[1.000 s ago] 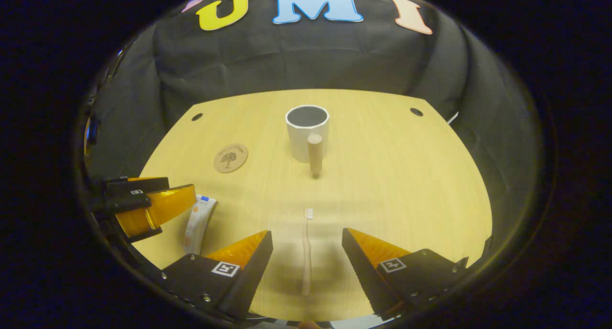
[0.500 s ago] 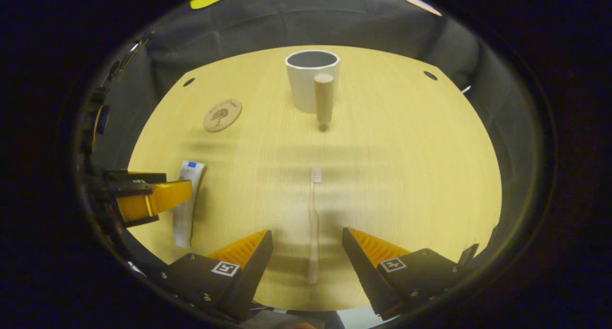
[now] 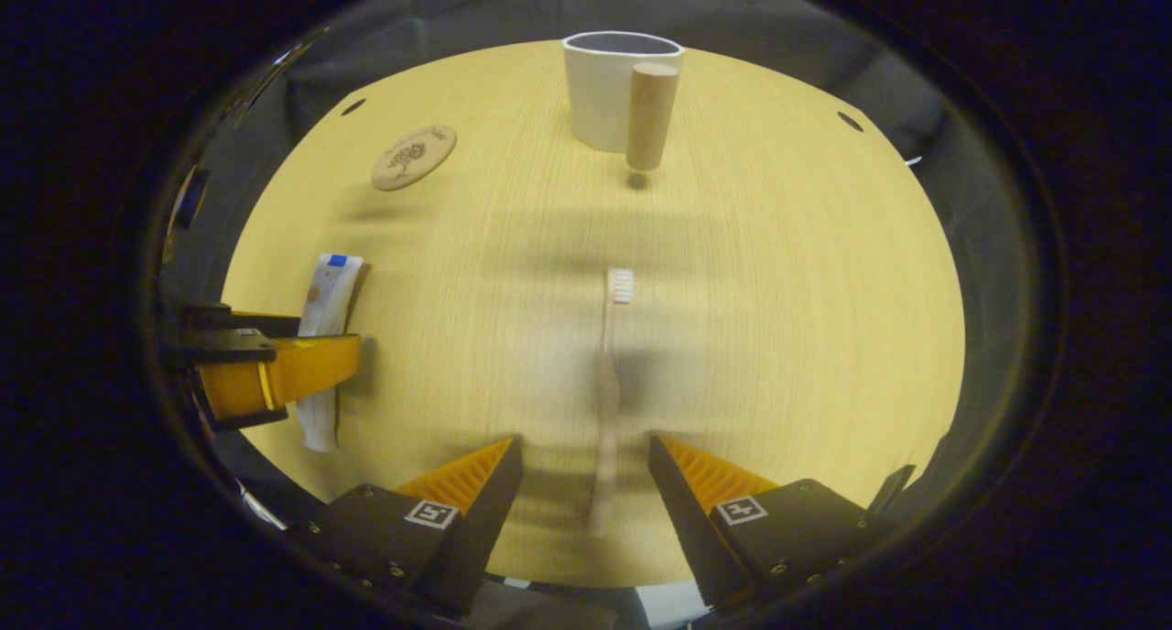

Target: Put the toothbrush and toothpaste on the desktop into the cup, then pick up the cup and place it on the coaster on the desktop.

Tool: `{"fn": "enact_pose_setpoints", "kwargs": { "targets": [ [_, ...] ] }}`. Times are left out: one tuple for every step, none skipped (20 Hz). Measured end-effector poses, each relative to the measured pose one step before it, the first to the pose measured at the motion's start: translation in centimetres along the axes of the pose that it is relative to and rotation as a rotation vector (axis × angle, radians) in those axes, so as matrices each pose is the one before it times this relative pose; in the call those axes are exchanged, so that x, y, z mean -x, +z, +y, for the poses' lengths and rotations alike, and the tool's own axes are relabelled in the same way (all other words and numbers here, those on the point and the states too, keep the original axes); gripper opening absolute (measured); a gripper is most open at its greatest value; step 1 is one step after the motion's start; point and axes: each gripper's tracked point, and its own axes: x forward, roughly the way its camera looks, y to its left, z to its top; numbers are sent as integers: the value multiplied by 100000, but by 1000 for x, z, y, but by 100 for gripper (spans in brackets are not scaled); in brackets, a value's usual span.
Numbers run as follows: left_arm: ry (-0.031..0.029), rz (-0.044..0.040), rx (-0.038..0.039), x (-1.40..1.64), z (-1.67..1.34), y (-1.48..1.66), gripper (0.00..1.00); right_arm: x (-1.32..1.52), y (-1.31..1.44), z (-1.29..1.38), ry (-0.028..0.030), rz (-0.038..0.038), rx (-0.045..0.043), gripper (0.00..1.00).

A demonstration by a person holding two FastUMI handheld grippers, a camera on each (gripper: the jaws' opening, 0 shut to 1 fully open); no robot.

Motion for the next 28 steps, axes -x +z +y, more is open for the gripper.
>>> {"fn": "enact_pose_setpoints", "kwargs": {
  "targets": [
    [-51, 991, 158, -102, -26, -221, 96, -93, 102, -162, -1201, 537, 36, 86],
    [1120, 708, -309, -185, 57, -161, 97, -269, 10, -43, -38, 759, 48, 78],
    [643, -334, -984, -131, 176, 160, 97, -90, 39, -13, 35, 815, -162, 75],
    [432, -235, -672, 50, 13, 99, 95, -66, 89, -92, -28, 232, 104, 76],
    [801, 167, 61, -77, 63, 113, 93, -204, 148, -322, -1521, 144, -129, 76],
    [883, 221, 42, -41, 99, -11, 92, -83, -47, -23, 245, 938, 72, 68],
    [857, 36, -172, -19, 102, 18, 89, -38, 191, 4, 416, -40, -222, 66],
    [1502, -72, -254, -78, 259, 58, 87, 48, 140, -231, -734, 65, -294, 65],
    [1364, 278, -471, -59, 247, -65, 77, -36, 41, 15, 254, 832, -193, 58],
    [972, 20, -290, -38, 184, -34, 74, -50, -177, -22, 237, 950, 424, 55],
    [120, 6, 288, 44, 13, 25, 67, -7, 164, -413, -1983, 64, 426, 55],
    [-56, 668, 504, 22, -34, -66, 61, -43, -60, -55, -169, 813, -1565, 33],
    [332, 259, 799, 79, -100, -52, 54, 202, -226, -35, 334, 1961, -505, 32],
    [187, 353, 238, -45, -75, -85, 51, -231, -11, 61, 240, 225, 258, 33],
    [22, 203, -280, -57, -95, 3, 47, 93, 149, -330, -1577, -548, 268, 37],
    [-2, 439, 39, -219, -100, -68, 43, 20, -327, 82, 406, 1430, 189, 13],
    [-214, -226, -595, 212, -75, 144, 37, -14, -10, 46, 579, 152, 904, 13],
    [-179, 553, -691, 112, -59, -40, 38, -68, -72, 60, 435, 92, 1110, 15],
    [1, 340, -554, -140, 21, -22, 31, -644, 397, -354, -288, -1313, -192, 14],
    [31, 221, -814, 75, -33, 32, 33, 792, -356, 201, 450, 1467, -106, 6],
    [26, -726, 282, 48, -23, -63, 34, 22, 130, -45, 531, -892, 398, 6],
    [-184, 103, -623, 27, -25, 153, 27, -54, -27, -15, 126, -46, 931, 6],
    [-614, -464, -403, 24, -35, -72, 27, 208, 89, 68, 95, -934, 52, 6],
    [-533, -680, -345, 169, 38, 159, 28, -193, 52, -88, 242, -764, 1871, 3],
    [-1025, -1118, -94, 89, -15, 152, 22, -63, -94, -15, -72, -430, 1082, 3],
    [-357, -588, 75, -38, -50, -67, 23, 94, 55, 68, 28, -985, 619, 3],
    [-502, -879, 491, 3, -31, 30, 23, -6, 60, 96, 665, -1215, 88, 3],
    [-422, -1312, 940, 82, -48, 78, 23, 95, 20, 104, 436, -1654, -186, 7]
  ]
}}
